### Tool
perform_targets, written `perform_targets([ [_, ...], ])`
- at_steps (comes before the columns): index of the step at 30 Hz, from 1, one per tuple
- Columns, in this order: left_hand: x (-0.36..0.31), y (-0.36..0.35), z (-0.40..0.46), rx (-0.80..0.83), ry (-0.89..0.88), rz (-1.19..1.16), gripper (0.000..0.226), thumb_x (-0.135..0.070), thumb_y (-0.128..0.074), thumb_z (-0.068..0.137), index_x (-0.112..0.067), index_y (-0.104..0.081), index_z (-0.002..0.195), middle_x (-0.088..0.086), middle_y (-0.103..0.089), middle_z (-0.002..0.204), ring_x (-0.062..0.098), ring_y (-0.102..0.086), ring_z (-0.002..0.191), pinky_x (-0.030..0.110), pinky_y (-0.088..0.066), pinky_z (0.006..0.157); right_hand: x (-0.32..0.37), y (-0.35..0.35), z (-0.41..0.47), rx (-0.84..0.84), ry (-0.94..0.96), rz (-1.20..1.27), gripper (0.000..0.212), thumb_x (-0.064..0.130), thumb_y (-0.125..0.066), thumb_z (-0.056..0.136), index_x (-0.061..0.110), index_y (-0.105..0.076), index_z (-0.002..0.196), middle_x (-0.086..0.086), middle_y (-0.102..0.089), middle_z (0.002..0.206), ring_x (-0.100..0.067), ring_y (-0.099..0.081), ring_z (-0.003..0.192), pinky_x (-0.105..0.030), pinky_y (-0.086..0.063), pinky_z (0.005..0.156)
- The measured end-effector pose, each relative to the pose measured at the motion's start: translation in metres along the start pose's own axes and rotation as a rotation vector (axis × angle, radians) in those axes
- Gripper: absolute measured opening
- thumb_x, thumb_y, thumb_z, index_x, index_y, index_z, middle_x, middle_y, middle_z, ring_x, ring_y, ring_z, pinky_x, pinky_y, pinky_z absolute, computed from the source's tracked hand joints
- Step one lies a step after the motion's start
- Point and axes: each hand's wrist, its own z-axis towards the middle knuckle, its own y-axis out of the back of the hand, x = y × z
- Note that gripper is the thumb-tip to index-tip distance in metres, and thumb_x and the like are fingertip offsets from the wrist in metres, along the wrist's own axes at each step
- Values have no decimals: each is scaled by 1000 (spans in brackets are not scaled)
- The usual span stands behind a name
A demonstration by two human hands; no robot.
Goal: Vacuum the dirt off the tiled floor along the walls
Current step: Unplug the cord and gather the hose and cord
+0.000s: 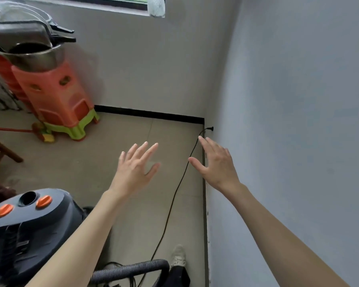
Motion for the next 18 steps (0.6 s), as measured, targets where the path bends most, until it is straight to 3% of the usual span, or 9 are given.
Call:
perform_targets([
  [18, 53, -24, 318, 86, 124, -39, 57, -47, -40, 96, -36, -22, 149, -4, -21, 157, 20, -10, 146, 44, -7, 117, -57, 9, 345, 60, 7, 92, 65, 46, -48, 98, 26, -22, 155, -1, -23, 161, -15, -16, 149, -37, -1, 121],
])
